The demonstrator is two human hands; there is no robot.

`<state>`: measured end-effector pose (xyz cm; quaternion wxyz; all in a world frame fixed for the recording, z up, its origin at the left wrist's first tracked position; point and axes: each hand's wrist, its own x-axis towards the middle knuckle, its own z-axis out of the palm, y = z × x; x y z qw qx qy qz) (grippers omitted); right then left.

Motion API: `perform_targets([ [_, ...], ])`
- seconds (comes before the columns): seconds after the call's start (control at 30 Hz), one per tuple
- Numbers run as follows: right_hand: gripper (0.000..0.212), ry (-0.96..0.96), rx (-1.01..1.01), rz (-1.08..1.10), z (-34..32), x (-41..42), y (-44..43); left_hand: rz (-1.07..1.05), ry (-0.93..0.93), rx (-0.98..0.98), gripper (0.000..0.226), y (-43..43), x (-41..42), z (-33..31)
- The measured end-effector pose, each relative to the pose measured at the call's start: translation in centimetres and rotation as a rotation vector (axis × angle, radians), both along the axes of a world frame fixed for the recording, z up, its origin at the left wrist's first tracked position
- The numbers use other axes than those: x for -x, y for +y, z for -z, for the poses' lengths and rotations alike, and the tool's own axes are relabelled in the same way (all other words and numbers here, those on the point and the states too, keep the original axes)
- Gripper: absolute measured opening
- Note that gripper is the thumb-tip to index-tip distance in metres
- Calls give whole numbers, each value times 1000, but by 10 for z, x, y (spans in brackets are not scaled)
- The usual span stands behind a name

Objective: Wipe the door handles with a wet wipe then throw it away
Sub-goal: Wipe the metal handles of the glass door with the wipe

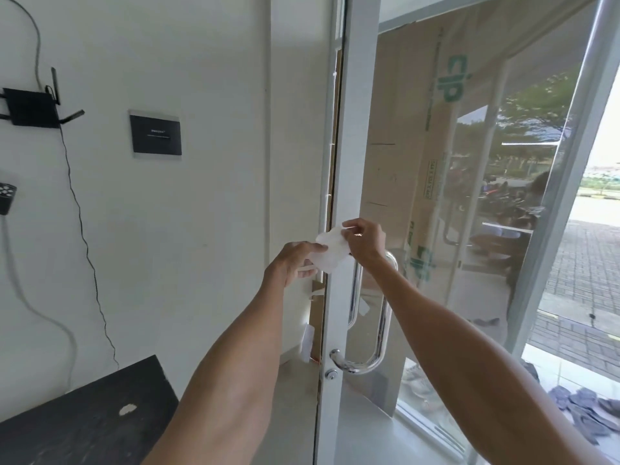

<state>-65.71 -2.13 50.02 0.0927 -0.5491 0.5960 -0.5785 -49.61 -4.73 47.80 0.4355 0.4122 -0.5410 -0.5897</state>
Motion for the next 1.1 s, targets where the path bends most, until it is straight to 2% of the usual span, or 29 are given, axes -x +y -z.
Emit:
perform_targets([
  [0.13,17,13,8,-8,-1,26,1,-58,57,19,12,-2,19,4],
  [0.33,18,63,31,-23,1,55,-8,-71,50,71,26,0,48,8],
  [0.5,19,41,25,-49,2,68,-17,-23,7,25,46,-1,62,3],
  [0.7,22,51,16,-84,-2,74,-26,-83,-7,83,47,-16,77,-2],
  [0.9,23,203,2,-31,1,78,-45,-252,-130,168,36,-38,87,11],
  [1.03,26,340,-63,46,18,76,-58,-420,-201,183,19,-45,90,20],
  [1.1,27,398,-54,97,23,75,-60,-425,-233,211,12,-49,92,25],
])
